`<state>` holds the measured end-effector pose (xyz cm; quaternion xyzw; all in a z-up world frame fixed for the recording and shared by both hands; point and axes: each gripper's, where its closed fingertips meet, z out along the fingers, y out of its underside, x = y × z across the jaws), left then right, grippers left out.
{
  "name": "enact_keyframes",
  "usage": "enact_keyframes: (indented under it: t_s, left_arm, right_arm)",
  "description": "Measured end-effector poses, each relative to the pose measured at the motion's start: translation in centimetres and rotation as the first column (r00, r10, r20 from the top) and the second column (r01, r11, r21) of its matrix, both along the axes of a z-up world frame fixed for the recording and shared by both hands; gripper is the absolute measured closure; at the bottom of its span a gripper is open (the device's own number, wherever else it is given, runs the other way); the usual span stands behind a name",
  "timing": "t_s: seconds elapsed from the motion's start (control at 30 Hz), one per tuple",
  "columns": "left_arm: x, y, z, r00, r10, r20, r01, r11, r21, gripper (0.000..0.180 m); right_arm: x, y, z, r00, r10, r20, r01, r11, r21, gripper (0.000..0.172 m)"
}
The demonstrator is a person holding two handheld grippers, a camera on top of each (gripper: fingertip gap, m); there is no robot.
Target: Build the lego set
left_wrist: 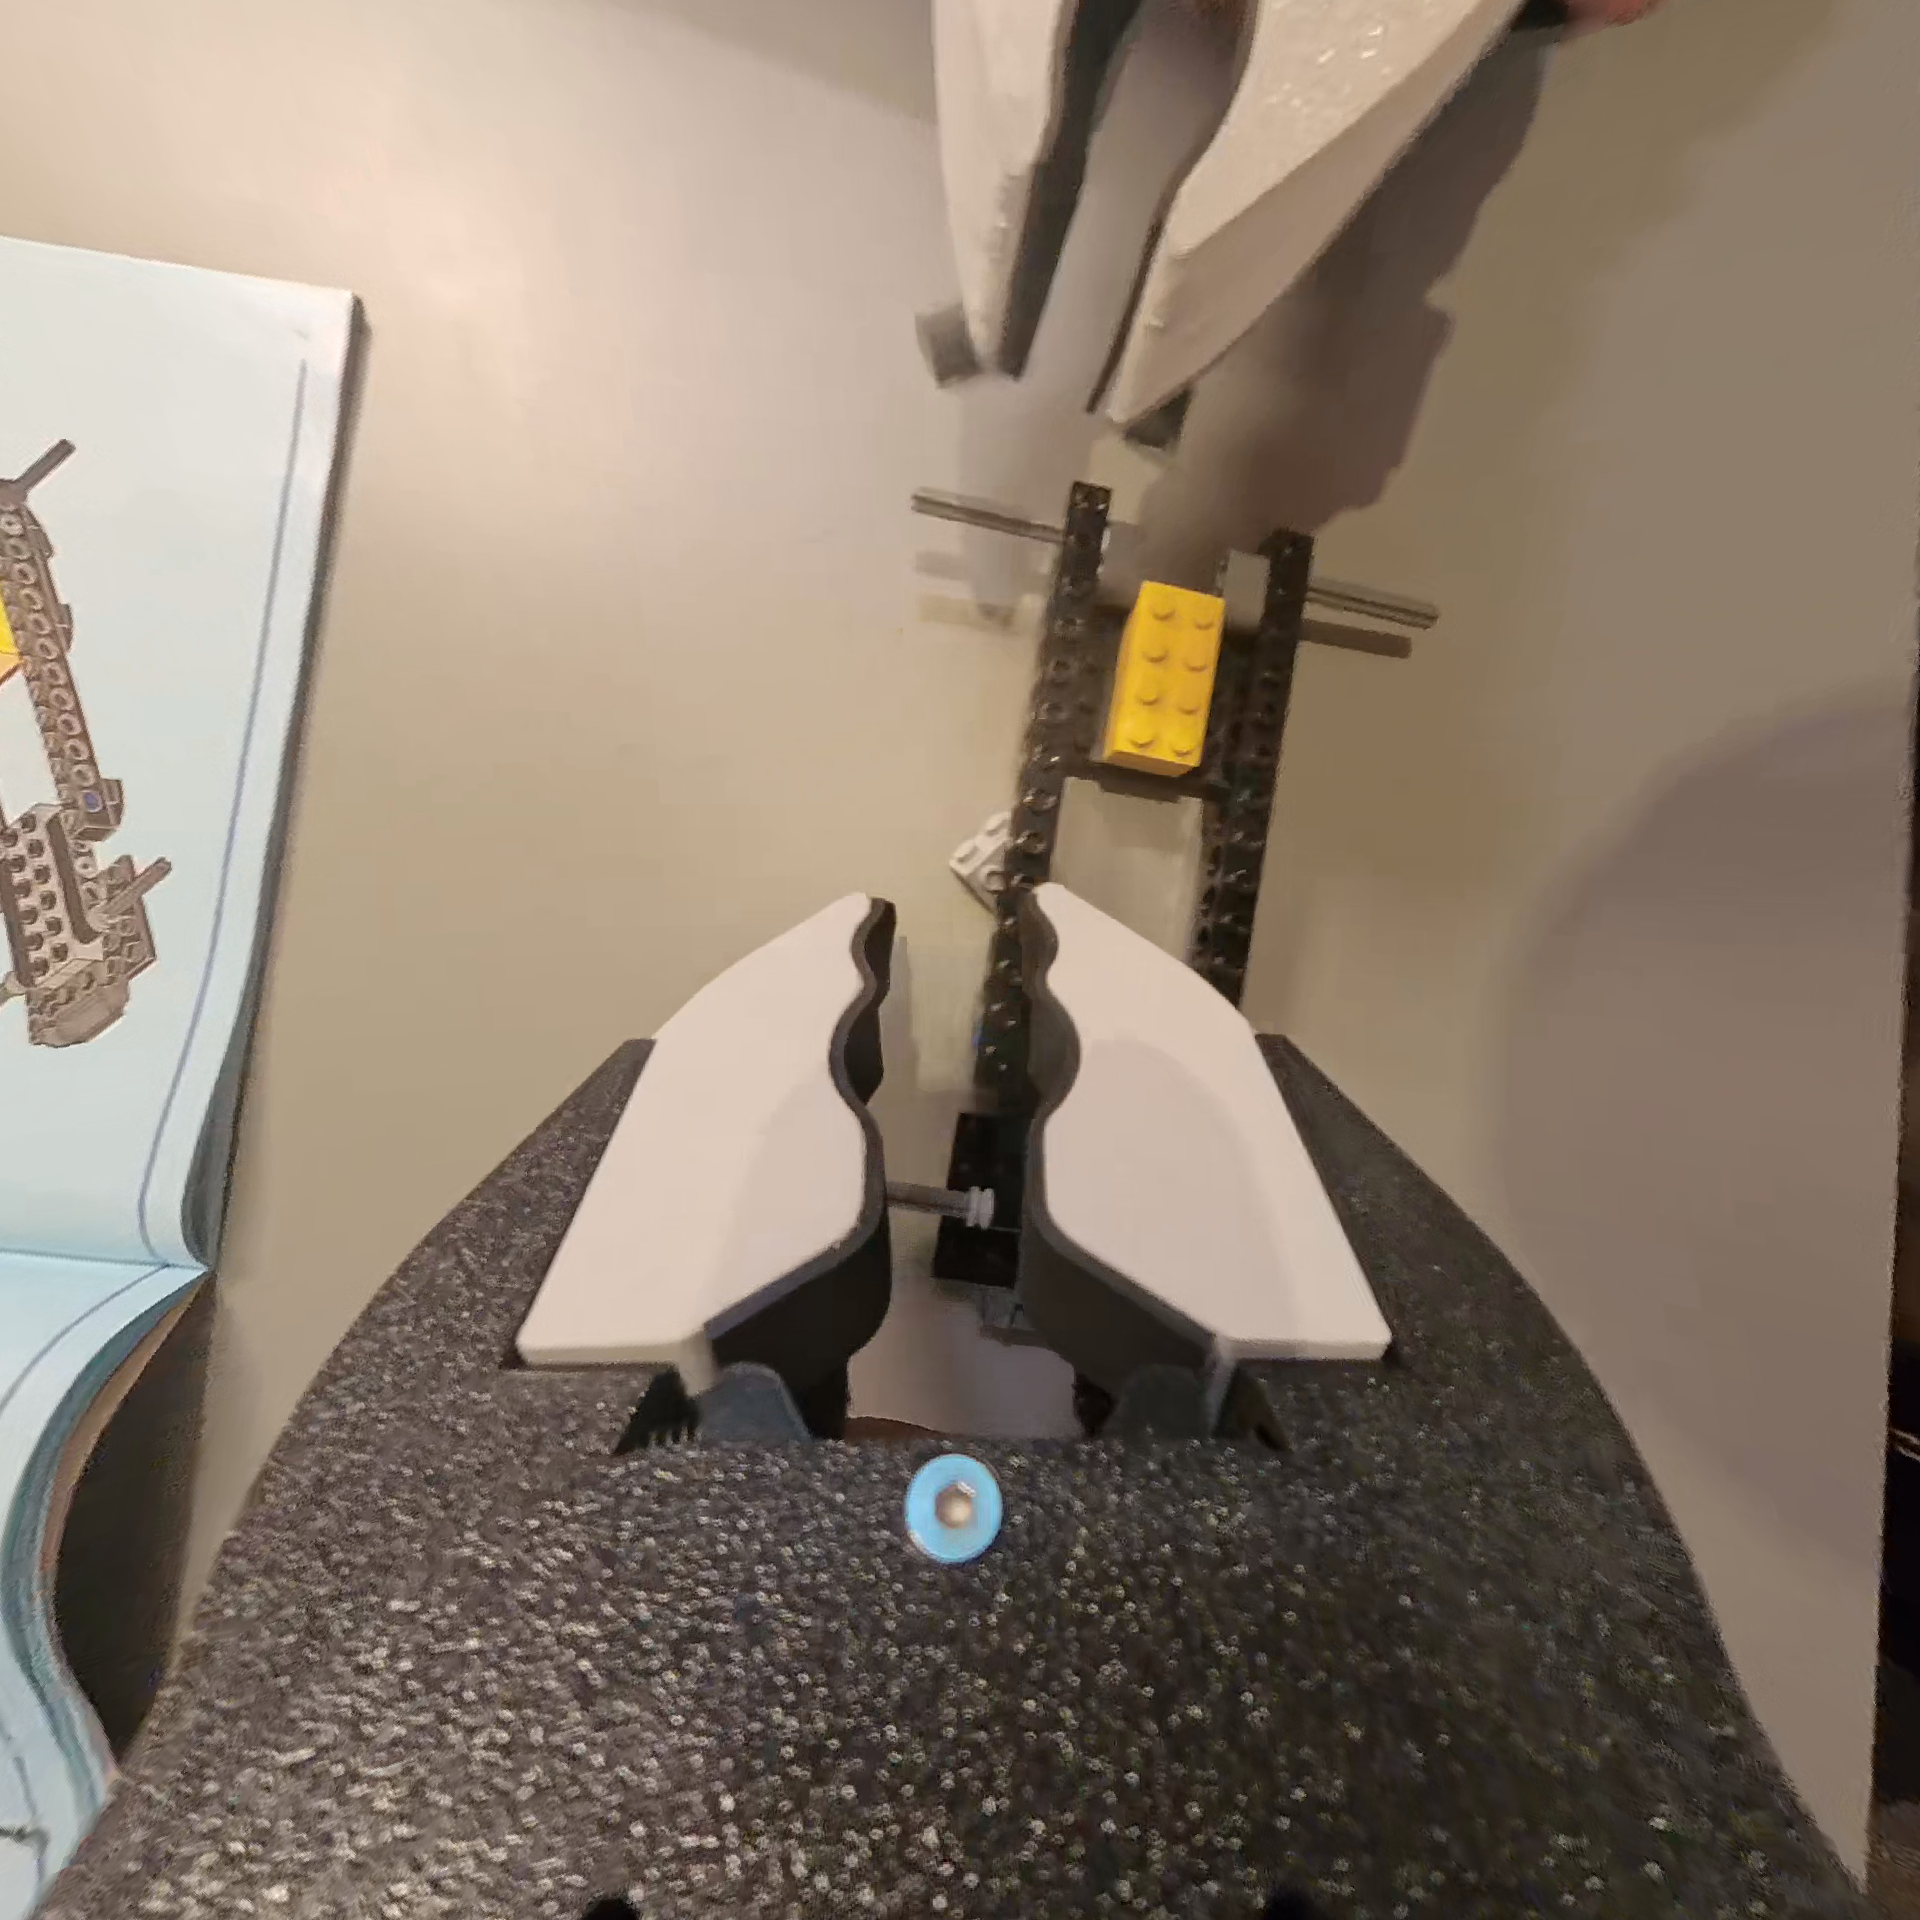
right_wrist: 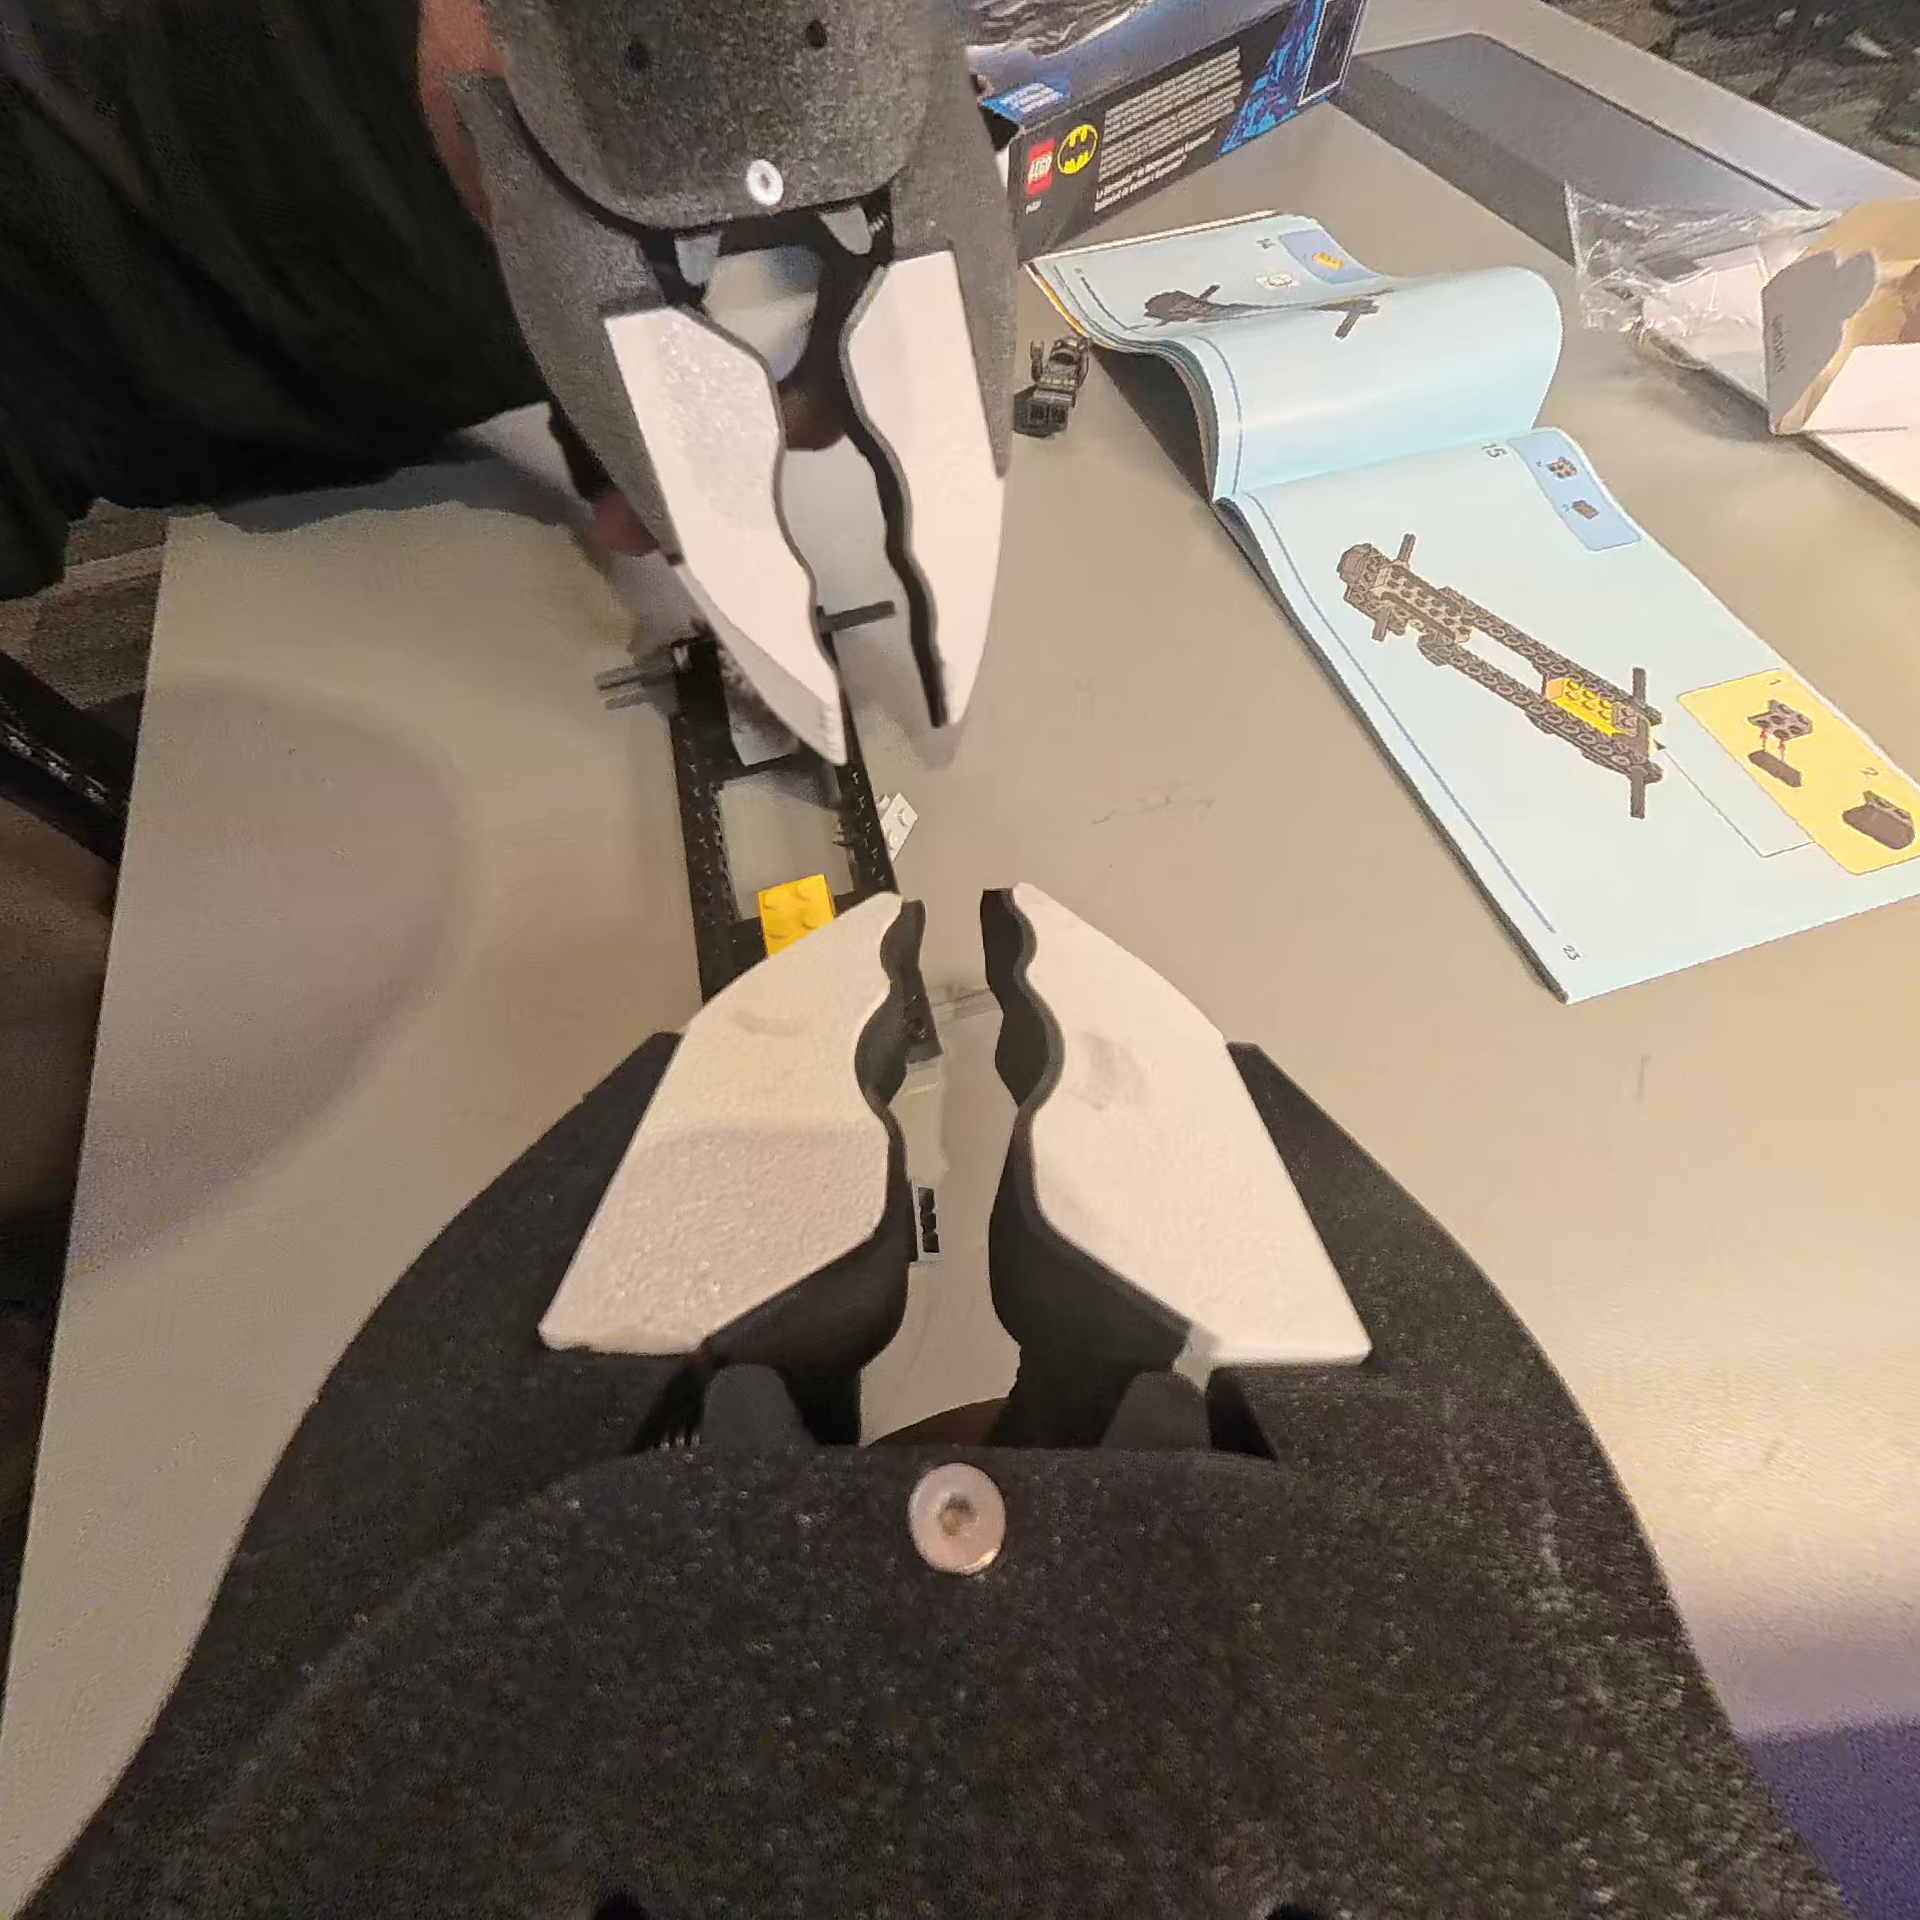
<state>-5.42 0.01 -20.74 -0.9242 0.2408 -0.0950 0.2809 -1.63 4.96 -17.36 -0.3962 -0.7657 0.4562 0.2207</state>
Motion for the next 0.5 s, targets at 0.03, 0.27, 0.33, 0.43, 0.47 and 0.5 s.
enact_keyframes:
  t_s: [0.03,0.27,0.33,0.43,0.47,0.5]
  left_arm:
    - [-0.2,0.1,-0.1,1.0,0.0,-0.008,0.0,1.0,-0.011,0.156]
    - [0.9,-1.0,-0.3,0.999,-0.036,0.036,0.038,0.997,-0.064,0.155]
    - [1.2,-1.3,-0.4,0.999,-0.05,0.009,0.05,0.996,-0.068,0.152]
    - [1.4,-1.5,-0.4,0.997,-0.074,-0.038,0.071,0.995,-0.073,0.156]
    - [1.5,-1.5,-0.4,0.996,-0.081,-0.041,0.078,0.994,-0.07,0.156]
    - [1.7,-1.5,-0.4,0.995,-0.087,-0.038,0.084,0.994,-0.071,0.155]
  right_arm:
    - [0.0,0.0,-0.1,1.0,0.001,0.001,-0.001,1.0,0.001,0.16]
    - [0.1,-0.1,-0.1,1.0,0.006,0.002,-0.006,1.0,0.004,0.16]
    - [0.1,-0.1,-0.1,1.0,0.007,0.003,-0.007,1.0,0.004,0.16]
    - [0.2,-0.2,-0.2,1.0,0.009,0.001,-0.009,1.0,0.007,0.16]
    - [0.2,-0.2,-0.1,1.0,0.008,0.0,-0.008,1.0,0.008,0.16]
    - [0.2,-0.2,-0.1,1.0,0.008,-0.002,-0.008,1.0,0.008,0.16]
